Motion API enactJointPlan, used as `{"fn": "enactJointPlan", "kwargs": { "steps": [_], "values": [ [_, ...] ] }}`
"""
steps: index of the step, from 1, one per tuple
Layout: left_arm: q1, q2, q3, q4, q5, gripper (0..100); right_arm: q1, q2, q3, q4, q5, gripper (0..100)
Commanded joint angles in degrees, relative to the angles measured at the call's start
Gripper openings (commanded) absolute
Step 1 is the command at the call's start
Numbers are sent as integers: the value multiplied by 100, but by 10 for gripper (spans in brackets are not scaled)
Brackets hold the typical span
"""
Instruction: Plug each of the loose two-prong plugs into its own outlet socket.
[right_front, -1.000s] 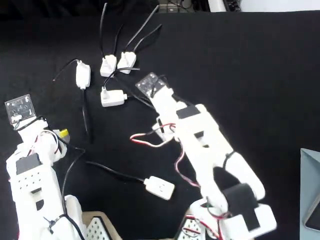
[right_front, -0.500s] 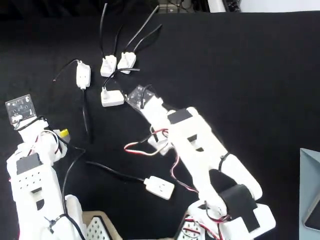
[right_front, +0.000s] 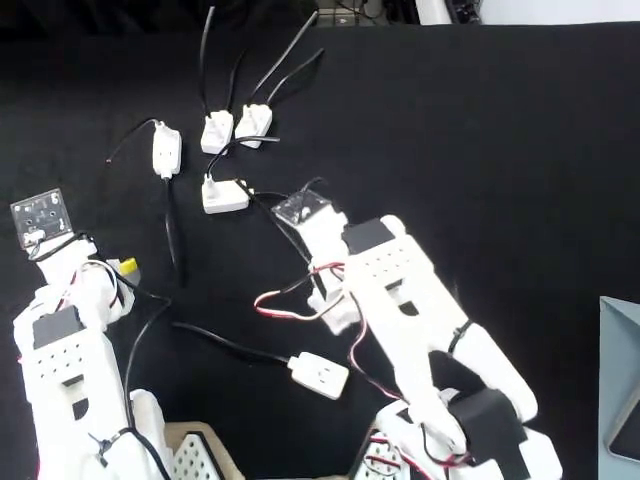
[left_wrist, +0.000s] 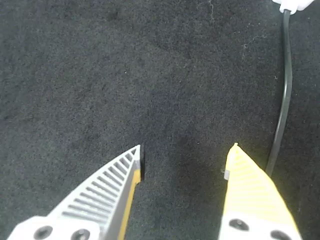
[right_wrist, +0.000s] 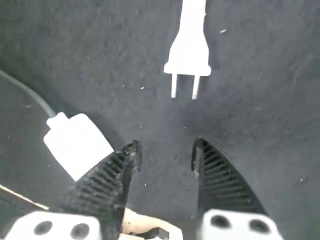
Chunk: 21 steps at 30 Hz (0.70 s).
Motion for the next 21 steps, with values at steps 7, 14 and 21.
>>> {"fn": "enactJointPlan", "kwargs": {
  "steps": [7,14,21],
  "values": [
    [-4,-79,-40,-79,26,271,-862,-251,585,-2198,0,167],
    [-4,-79,-40,-79,26,271,-862,-242,848,-2787,237,167],
    [-4,-79,-40,-79,26,271,-440,215,813,-2787,466,167]
  ]
}}
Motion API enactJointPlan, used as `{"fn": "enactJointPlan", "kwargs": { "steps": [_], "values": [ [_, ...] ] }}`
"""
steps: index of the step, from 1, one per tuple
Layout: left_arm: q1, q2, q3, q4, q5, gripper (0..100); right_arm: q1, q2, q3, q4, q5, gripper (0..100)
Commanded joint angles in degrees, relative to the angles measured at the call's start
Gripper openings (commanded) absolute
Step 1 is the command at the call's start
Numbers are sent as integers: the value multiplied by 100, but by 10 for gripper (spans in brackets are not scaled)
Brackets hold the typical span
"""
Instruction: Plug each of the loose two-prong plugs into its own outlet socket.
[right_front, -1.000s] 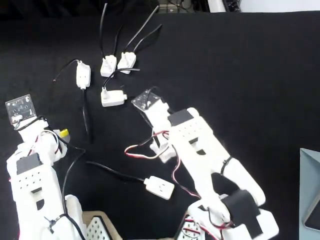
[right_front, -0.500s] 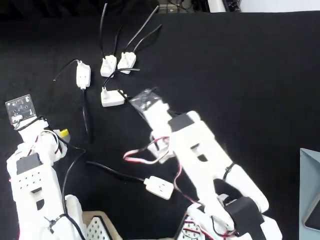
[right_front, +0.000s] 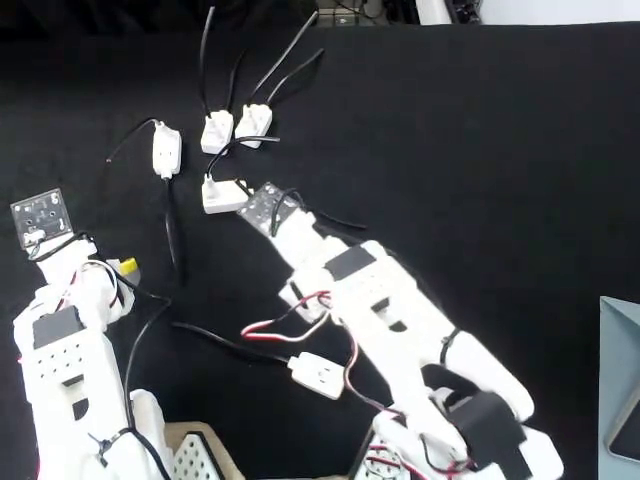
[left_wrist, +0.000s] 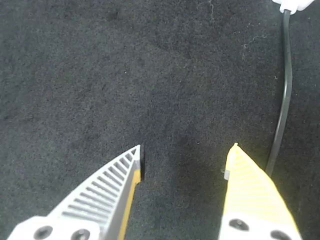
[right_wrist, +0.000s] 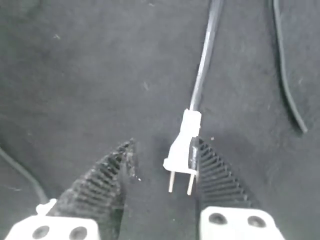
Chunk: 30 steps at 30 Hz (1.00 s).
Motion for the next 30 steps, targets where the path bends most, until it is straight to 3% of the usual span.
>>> {"fn": "enactJointPlan", "kwargs": {
  "steps": [1,8,13,22,30],
  "values": [
    [-4,-79,-40,-79,26,271,105,338,-57,-114,70,167],
    [-4,-79,-40,-79,26,271,149,1455,-462,-387,44,167],
    [-4,-79,-40,-79,26,271,695,1763,-664,-360,79,165],
    [-4,-79,-40,-79,26,271,1187,1754,-699,-404,607,11],
    [207,-79,-22,-53,18,271,1389,840,-919,404,554,11]
  ]
}}
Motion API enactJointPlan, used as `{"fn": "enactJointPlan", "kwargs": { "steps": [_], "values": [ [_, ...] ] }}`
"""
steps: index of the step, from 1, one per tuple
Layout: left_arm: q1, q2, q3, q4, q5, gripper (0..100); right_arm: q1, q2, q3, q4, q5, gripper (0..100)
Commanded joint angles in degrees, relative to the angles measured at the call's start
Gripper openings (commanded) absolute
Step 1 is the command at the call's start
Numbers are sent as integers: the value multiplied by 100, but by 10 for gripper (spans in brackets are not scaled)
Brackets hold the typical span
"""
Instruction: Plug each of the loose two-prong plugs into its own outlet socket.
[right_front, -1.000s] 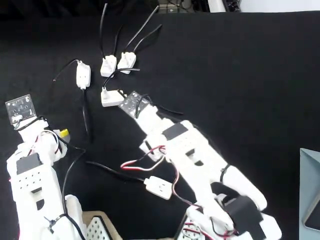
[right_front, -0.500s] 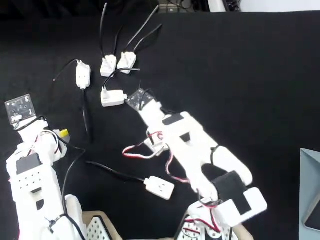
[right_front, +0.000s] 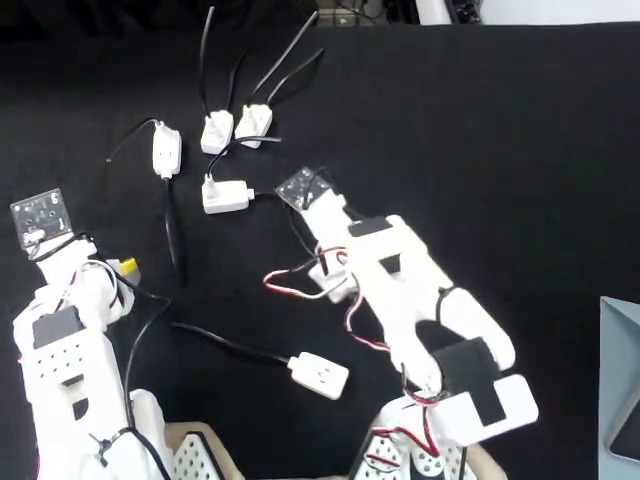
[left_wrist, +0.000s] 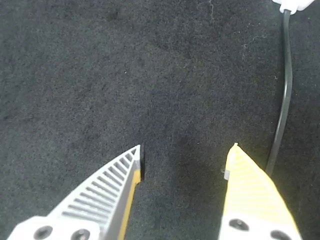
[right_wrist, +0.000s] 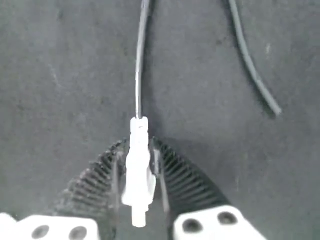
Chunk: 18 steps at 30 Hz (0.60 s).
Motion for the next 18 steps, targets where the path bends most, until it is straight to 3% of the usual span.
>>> {"fn": "enactJointPlan", "kwargs": {
  "steps": [1,6,10,18],
  "values": [
    [286,-123,22,-44,18,271,176,-927,-180,563,-88,11],
    [813,-141,-101,79,-404,271,343,-2659,-84,1099,-1064,11],
    [1490,-105,-760,958,-1187,275,686,-3776,251,1073,-1653,11],
    [3248,-70,-1868,2470,-3244,276,2004,-4690,1640,-571,-1758,11]
  ]
}}
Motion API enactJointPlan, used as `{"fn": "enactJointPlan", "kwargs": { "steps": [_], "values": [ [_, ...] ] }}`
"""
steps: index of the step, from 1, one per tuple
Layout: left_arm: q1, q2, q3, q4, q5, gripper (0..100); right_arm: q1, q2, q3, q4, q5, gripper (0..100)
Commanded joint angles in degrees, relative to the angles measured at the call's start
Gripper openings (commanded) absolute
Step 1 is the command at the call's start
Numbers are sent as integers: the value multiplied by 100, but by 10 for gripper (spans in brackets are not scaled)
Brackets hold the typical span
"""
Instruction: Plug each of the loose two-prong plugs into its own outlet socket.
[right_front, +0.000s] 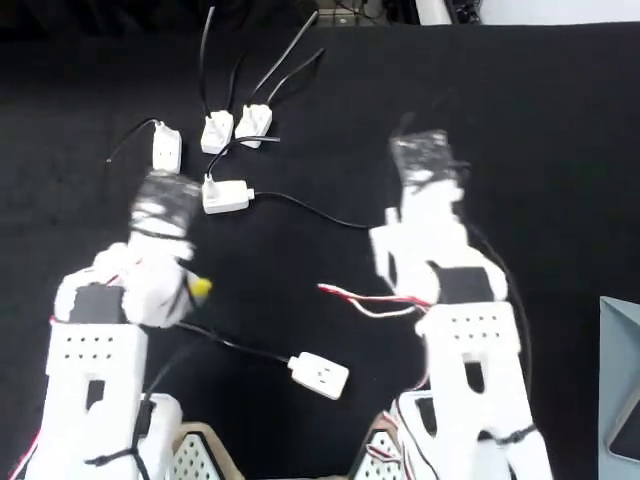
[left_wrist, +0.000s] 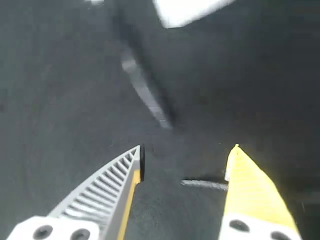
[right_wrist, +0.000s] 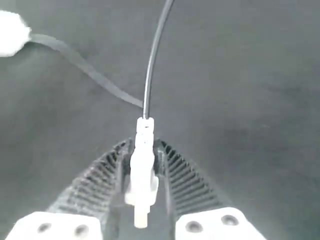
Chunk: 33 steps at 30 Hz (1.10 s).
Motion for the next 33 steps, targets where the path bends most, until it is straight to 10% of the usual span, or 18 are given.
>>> {"fn": "enactJointPlan", "kwargs": {
  "steps": [1,11,21,27,33],
  "values": [
    [769,-18,-514,387,-862,276,501,-251,470,-862,-53,11],
    [2079,905,-382,396,-2145,308,879,-259,980,-1275,-404,13],
    [3196,3235,-558,-853,-1670,302,897,-259,1033,-1257,-413,13],
    [3248,3719,-338,-1846,-1116,73,897,-286,1147,-1292,-413,13],
    [3002,3710,-655,-835,-1073,30,897,-286,1147,-1292,-677,13]
  ]
}}
